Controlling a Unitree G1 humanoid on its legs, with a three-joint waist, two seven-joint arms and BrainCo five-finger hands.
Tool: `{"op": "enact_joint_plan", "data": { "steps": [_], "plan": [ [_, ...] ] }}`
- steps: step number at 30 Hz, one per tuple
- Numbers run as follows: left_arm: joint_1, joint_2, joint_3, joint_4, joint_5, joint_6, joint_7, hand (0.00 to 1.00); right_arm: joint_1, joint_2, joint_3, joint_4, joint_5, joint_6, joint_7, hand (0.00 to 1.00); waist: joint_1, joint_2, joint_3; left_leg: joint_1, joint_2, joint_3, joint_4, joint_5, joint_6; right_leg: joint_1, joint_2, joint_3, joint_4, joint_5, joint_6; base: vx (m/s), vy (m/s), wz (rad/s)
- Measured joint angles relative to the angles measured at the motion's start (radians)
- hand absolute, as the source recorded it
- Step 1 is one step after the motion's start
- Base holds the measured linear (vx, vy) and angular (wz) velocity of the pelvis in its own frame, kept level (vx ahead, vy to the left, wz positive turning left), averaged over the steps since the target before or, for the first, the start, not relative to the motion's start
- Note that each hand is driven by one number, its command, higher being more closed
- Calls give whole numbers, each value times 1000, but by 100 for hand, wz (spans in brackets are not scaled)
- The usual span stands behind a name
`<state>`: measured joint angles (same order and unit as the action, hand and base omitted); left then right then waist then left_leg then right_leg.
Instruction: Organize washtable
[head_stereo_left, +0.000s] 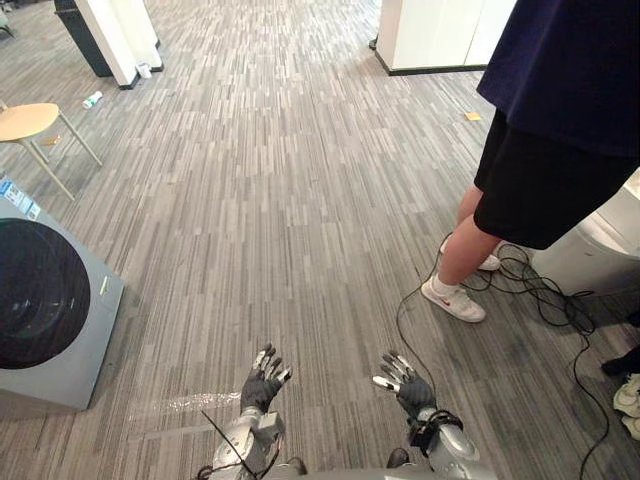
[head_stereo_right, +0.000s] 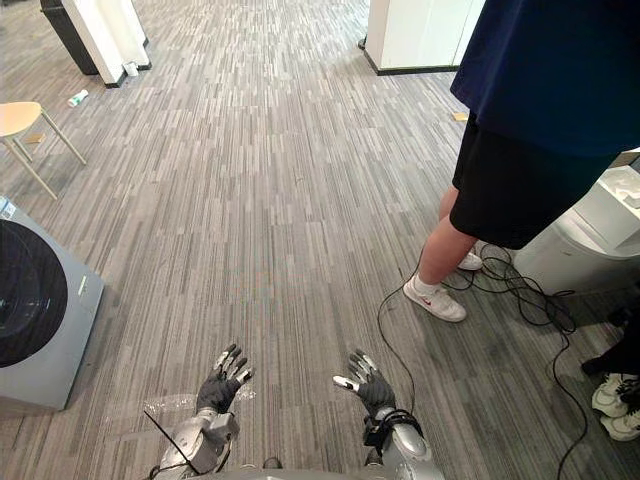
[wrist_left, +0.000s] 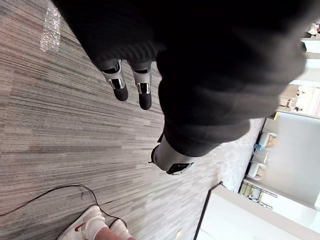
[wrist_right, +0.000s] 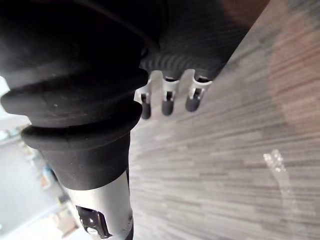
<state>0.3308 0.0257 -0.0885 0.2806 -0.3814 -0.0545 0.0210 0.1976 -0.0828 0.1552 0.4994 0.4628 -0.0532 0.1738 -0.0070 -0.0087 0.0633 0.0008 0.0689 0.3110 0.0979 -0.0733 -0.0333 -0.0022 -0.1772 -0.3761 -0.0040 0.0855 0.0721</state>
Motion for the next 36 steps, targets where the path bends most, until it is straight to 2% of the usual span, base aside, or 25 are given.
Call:
{"op": "enact_joint_plan", "data": {
  "steps": [5, 9, 10, 11, 12, 13, 15, 17, 18, 19, 21, 22, 23, 24, 25, 26, 27, 28, 29, 30, 31, 32, 33, 35, 36],
  "plan": [
    [-18, 9, 3, 101, 0, -3, 0, 0, -37, -5, -2, 105, 48, 9, -48, 0, 22, -15, 7, -10, -3, 26, -12, 4, 0, -41, -9, 23, 23, -3, 5, -45, 10, -14],
    [-49, 16, 1, 99, 2, -9, -2, 0, -53, 13, -27, 103, 62, 8, -62, 0, 22, -56, 63, -52, -18, 5, 68, -58, 12, -127, -82, 23, 256, -130, 8, -38, 55, 22],
    [-49, 29, -3, 95, 4, -9, -1, 0, -49, 26, -31, 103, 67, 7, -64, 0, 19, -78, 80, -55, -29, -8, 100, -81, 14, -150, -115, 32, 350, -174, -2, -37, 11, 29],
    [-49, 39, -13, 88, 5, -9, -1, 0, -46, 32, -28, 102, 67, 7, -64, 0, 20, -90, 87, -56, -32, -11, 112, -92, 16, -162, -125, 49, 388, -182, -5, 14, 41, 32],
    [-53, 50, -24, 73, 11, -9, 0, 0, -48, 42, -26, 93, 67, 5, -64, 0, 18, -91, 118, -54, -21, -32, 136, -107, 28, -203, -136, 90, 499, -169, -34, 74, 39, 33],
    [-65, 59, -28, 72, 17, -9, 0, 0, -47, 43, -23, 82, 67, 3, -64, 0, 13, -68, 143, -57, -2, -53, 149, -112, 31, -252, -119, 100, 571, -169, -71, 120, 13, 41],
    [-93, 70, -27, 72, 23, -11, 2, 0, -59, 43, -23, 76, 64, -4, -64, 0, 12, -44, 172, -74, 62, -85, 166, -126, 18, -288, -51, 105, 457, -203, -49, 128, -43, 28],
    [-119, 81, -33, 75, 31, -11, 1, 0, -73, 43, -25, 75, 60, -11, -65, 0, 7, -51, 190, -75, 87, -99, 166, -135, 4, -318, -28, 101, 313, -184, -25, 160, -75, 11],
    [-127, 83, -36, 76, 34, -11, 1, 0, -76, 44, -27, 75, 54, -12, -66, 0, 0, -56, 194, -74, 89, -108, 170, -144, -3, -324, -29, 102, 260, -167, -11, 245, -141, 23],
    [-150, 87, -51, 85, 41, -11, 1, 0, -75, 43, -38, 74, 51, -12, -68, 0, -10, -65, 201, -68, 90, -122, 179, -164, -21, -342, -38, 107, 187, -121, 24, 299, -204, 26],
    [-190, 90, -89, 108, 44, -11, -1, 0, -68, 36, -42, 74, 38, -11, -71, 0, -20, -70, 206, -33, 91, -147, 194, -212, -57, -374, -54, 138, 154, -85, 49, 410, -304, 44],
    [-196, 92, -101, 110, 49, -11, -2, 0, -66, 35, -42, 74, 36, -11, -71, 0, -33, -67, 205, -13, 95, -164, 198, -236, -70, -379, -55, 148, 186, -87, 45, 587, -444, 72],
    [-191, 87, -108, 112, 56, -13, -10, 0, -59, 33, -40, 68, 36, -10, -70, 0, -40, -56, 200, 25, 124, -181, 197, -267, -89, -377, -36, 161, 262, -76, 13, 518, -376, 64],
    [-187, 77, -107, 113, 63, -13, -17, 0, -55, 26, -38, 68, 36, -10, -69, 0, -42, -35, 192, 49, 148, -186, 200, -277, -94, -372, -13, 151, 306, -67, 4, 676, -399, 47],
    [-165, 58, -106, 110, 71, -14, -24, 0, -54, 13, -37, 74, 36, -10, -69, 0, -35, 28, 171, 10, 223, -190, 320, -269, -86, -373, 34, 126, 362, -108, -20, 586, -337, 3],
    [-158, 39, -103, 100, 71, -16, -24, 0, -83, 10, -34, 75, 37, -8, -70, 0, -25, 53, 171, -87, 287, -190, 535, -177, -56, -352, 84, 111, 379, -144, -50, 619, -357, -15],
    [-149, 37, -103, 101, 71, -14, -24, 0, -95, 11, -28, 71, 37, -8, -70, 0, -23, 62, 172, -128, 319, -193, 636, -107, -32, -327, 108, 108, 372, -161, -67, 656, -377, -47],
    [-136, 32, -101, 105, 69, -7, -24, 0, -108, 15, -16, 58, 51, -13, -70, 0, -14, 79, 174, -204, 375, -217, 834, -3, -15, -251, 160, 116, 327, -182, -97, 680, -319, -69],
    [-135, 21, -104, 105, 69, -3, -29, 0, -121, 15, -10, 58, 62, -15, -71, 0, 4, 78, 177, -245, 386, -221, 1022, -17, -12, -160, 199, 145, 272, -192, -114, 670, -291, -75],
    [-137, 17, -105, 105, 69, 0, -37, 0, -124, 15, -10, 57, 68, -18, -71, 0, 15, 70, 183, -255, 379, -214, 1084, -29, -15, -111, 211, 163, 243, -193, -115, 650, -261, -69],
    [-145, 16, -105, 100, 69, 0, -43, 0, -125, 14, -10, 50, 67, -19, -75, 0, 24, 46, 190, -269, 358, -162, 1141, -58, -10, -14, 214, 196, 184, -195, -119, 643, -200, -43],
    [-150, 15, -102, 87, 68, -1, -42, 0, -131, 12, -10, 30, 66, -20, -82, 0, 23, 27, 191, -308, 326, -105, 1128, -91, 4, 60, 209, 225, 129, -198, -122, 637, -161, -36],
    [-150, 14, -100, 75, 66, -2, -42, 0, -135, 11, -10, 24, 65, -22, -82, 0, 24, 22, 191, -336, 310, -84, 1103, -107, 7, 86, 206, 238, 109, -201, -127, 713, -67, -37],
    [-155, 14, -90, 48, 55, -10, -42, 0, -160, 9, -10, 24, 65, -27, -83, 0, 35, 10, 198, -427, 260, -25, 961, -149, 4, 148, 190, 270, 59, -221, -157, 568, 30, -42],
    [-159, 7, -79, 30, 46, -9, -41, 0, -165, 5, -11, 24, 66, -27, -83, 0, 55, 0, 204, -491, 207, -1, 762, -146, -5, 200, 164, 258, 20, -235, -162, 445, 85, -40]
  ]
}}
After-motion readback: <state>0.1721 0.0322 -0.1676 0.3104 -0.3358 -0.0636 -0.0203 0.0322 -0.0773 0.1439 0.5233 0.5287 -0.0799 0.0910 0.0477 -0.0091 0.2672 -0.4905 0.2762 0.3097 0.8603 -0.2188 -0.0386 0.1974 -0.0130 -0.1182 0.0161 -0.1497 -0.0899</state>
